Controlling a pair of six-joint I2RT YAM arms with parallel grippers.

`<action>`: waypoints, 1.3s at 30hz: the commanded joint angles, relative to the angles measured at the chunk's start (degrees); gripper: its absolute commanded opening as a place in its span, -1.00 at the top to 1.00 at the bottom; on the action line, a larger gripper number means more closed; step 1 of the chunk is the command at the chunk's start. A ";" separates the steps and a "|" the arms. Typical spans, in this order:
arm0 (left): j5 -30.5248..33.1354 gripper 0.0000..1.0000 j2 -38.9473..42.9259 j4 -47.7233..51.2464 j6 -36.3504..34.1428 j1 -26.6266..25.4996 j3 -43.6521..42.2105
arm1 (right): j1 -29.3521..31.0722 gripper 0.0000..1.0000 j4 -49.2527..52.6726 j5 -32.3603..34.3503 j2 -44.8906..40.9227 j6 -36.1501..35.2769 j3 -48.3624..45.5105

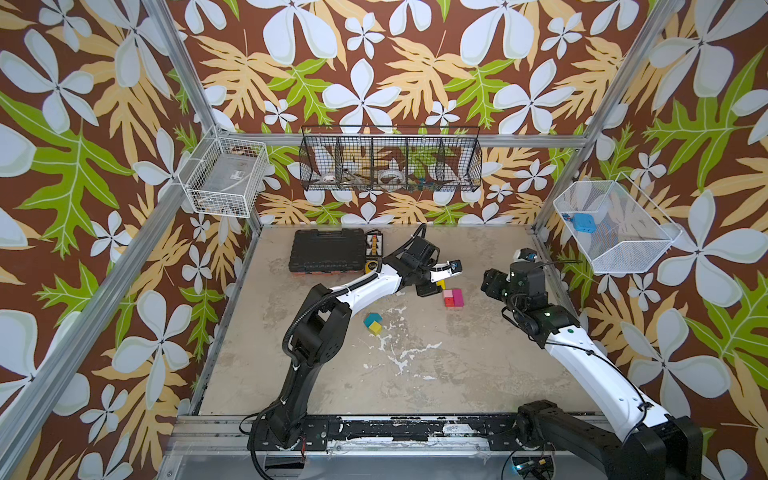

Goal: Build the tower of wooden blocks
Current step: 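Swing the left gripper over the tower while the right arm draws back, then lower the yellow block beside the magenta block on the tower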

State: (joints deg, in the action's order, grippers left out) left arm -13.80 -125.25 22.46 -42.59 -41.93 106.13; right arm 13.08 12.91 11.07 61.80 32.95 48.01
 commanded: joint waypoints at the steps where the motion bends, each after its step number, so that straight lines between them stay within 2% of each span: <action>1: -4.04 1.00 -4.44 13.04 -3.21 -0.34 6.75 | -0.12 -0.48 -1.42 1.24 -0.69 0.59 -0.40; 5: -3.88 1.00 -6.55 14.43 -2.99 -0.43 8.89 | -2.30 -0.49 -1.83 -1.26 -0.16 0.71 -0.87; 10: -2.70 1.00 -8.03 15.66 -3.45 -1.28 10.04 | -12.48 -0.47 -3.82 -13.40 1.92 3.47 -3.98; 13: -3.27 1.00 -9.40 16.61 -2.14 -1.66 12.54 | -15.83 -0.43 -3.40 -17.16 3.85 3.70 -4.20; 16: -5.51 1.00 -11.51 19.09 0.03 -1.88 17.10 | -16.25 -0.41 -2.99 -17.97 5.05 3.44 -3.71; 19: -3.96 1.00 -12.90 19.59 1.50 -2.51 18.97 | -16.23 -0.42 -3.33 -18.28 5.55 3.41 -3.98; 39: -3.07 1.00 -16.65 20.39 4.62 -2.94 22.97 | -16.25 -0.40 -2.49 -17.63 6.40 3.33 -3.27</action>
State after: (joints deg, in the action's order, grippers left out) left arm -16.75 -141.56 42.17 -38.41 -44.82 128.55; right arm -3.27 10.72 -6.59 68.05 35.97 44.27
